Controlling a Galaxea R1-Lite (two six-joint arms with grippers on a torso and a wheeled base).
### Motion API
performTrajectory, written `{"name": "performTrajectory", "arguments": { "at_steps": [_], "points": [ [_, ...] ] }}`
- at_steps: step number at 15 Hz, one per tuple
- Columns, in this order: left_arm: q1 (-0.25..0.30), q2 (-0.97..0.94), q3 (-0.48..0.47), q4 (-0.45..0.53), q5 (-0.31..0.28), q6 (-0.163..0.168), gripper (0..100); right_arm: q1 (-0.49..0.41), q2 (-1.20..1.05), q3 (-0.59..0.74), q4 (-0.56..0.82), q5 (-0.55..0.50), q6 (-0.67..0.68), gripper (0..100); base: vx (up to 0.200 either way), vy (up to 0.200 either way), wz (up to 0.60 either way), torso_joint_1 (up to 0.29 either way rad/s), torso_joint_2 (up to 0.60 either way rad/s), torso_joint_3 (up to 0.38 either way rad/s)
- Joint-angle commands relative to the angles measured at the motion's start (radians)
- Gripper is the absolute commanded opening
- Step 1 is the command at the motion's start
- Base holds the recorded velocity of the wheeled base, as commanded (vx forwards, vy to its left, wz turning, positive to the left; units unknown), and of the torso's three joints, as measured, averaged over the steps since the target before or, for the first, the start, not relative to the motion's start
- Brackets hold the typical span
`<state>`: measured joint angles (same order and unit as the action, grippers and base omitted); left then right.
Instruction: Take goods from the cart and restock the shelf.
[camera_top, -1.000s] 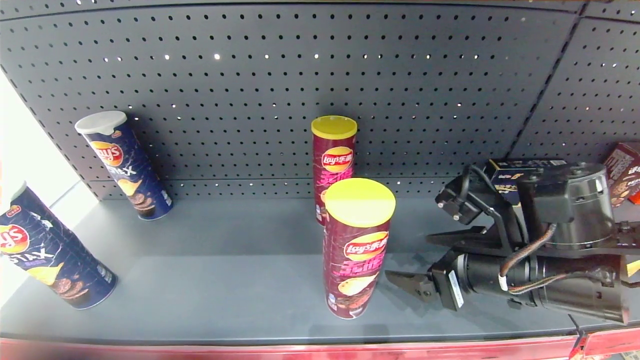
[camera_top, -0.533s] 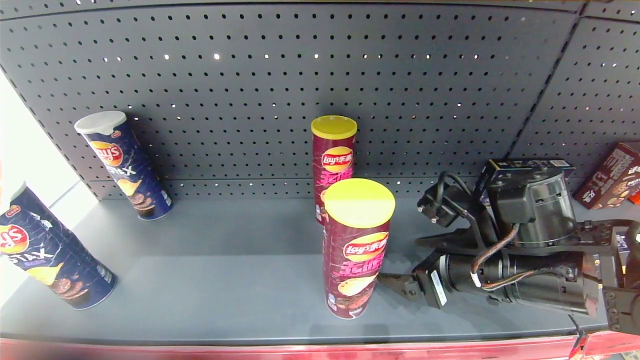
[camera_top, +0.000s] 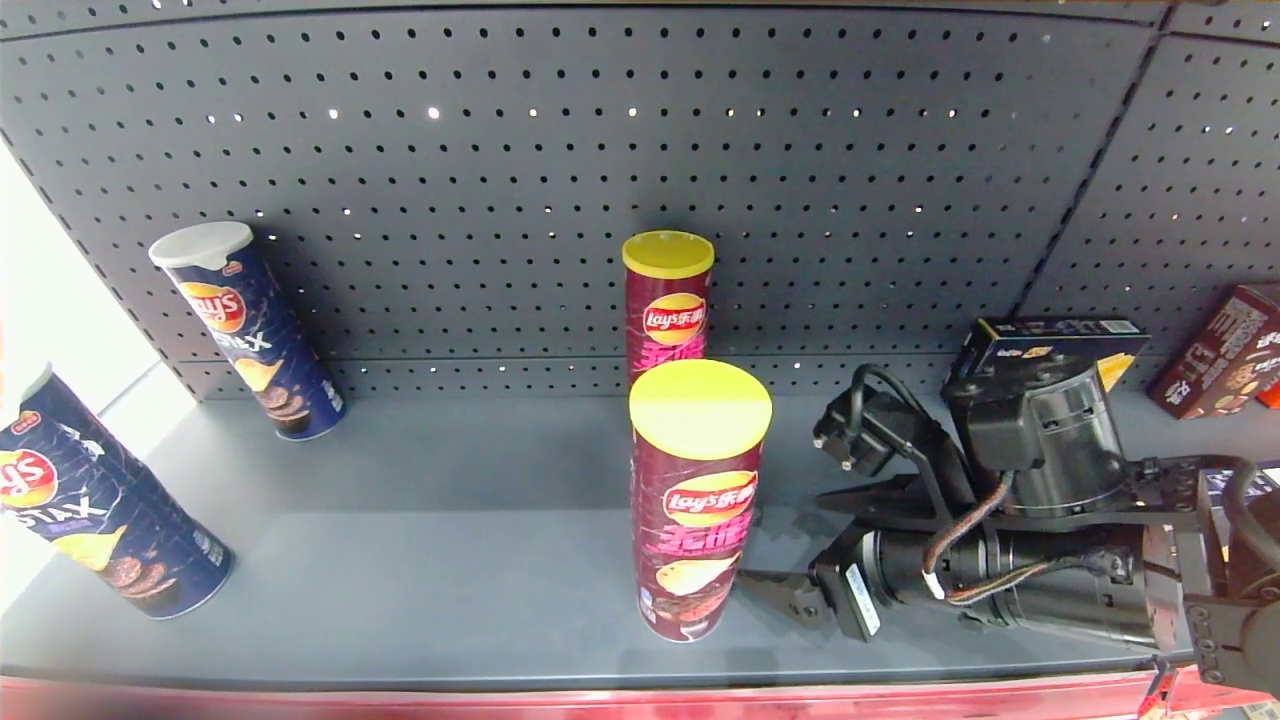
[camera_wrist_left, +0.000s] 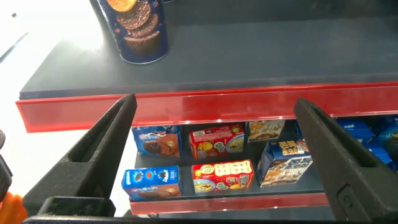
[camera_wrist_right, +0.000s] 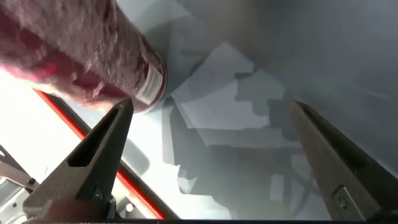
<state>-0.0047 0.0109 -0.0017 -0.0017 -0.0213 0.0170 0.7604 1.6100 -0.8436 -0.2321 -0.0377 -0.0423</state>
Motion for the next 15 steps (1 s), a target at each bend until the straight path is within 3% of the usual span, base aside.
{"name": "performTrajectory", "arguments": {
  "at_steps": [1,5,15],
  "points": [
    [0.0,0.001,0.0,0.0,0.0,0.0,100,-0.013,-0.01,0.008,-0.001,-0.002,-0.001,100,0.0,0.0,0.0,0.0,0.0,0.0],
    [0.0,0.001,0.0,0.0,0.0,0.0,100,-0.035,0.007,-0.017,-0.001,-0.001,-0.002,100,0.0,0.0,0.0,0.0,0.0,0.0],
    [0.0,0.001,0.0,0.0,0.0,0.0,100,0.01,0.013,-0.005,-0.001,0.004,-0.007,100,0.0,0.0,0.0,0.0,0.0,0.0]
  ]
}}
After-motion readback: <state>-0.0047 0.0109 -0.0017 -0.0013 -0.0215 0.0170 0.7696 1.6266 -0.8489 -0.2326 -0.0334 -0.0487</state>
